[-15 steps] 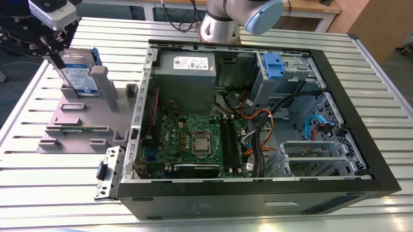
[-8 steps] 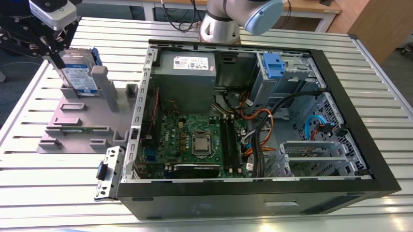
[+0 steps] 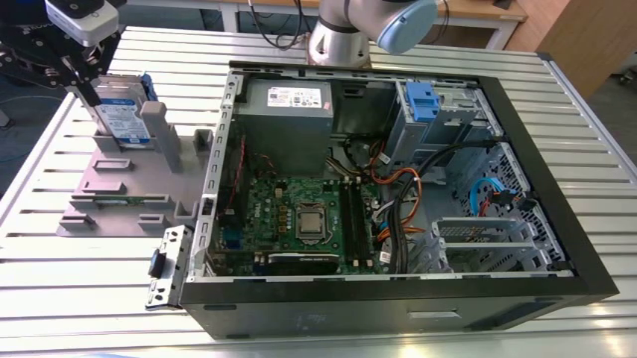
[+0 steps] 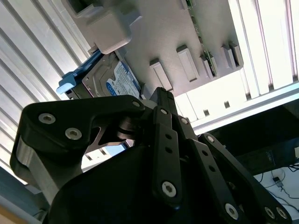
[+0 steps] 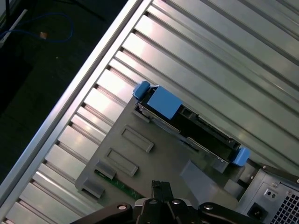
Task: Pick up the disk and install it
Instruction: 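Pick up the disk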
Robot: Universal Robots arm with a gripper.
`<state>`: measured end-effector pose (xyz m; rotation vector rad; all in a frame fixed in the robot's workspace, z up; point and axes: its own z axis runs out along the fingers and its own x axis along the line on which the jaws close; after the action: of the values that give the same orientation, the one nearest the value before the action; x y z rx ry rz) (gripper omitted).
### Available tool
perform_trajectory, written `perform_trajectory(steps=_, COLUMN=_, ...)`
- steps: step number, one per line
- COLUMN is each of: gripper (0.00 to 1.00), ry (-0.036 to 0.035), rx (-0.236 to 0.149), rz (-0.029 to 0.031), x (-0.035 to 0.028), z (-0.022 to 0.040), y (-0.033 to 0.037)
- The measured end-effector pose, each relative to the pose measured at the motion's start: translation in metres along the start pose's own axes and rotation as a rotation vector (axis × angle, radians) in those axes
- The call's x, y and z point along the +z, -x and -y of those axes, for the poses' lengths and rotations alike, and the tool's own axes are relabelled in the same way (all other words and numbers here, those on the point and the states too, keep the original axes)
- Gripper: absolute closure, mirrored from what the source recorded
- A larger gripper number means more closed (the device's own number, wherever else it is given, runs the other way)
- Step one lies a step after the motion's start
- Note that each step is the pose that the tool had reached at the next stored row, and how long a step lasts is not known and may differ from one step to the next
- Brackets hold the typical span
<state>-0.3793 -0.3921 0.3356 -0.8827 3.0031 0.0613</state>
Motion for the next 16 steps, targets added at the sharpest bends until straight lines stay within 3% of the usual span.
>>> perform_trajectory(steps=16, gripper=0.89, ry=0.0003, rx=-0.013, rz=-0.0004, x=0.0000, z=0.0000, y=0.0000)
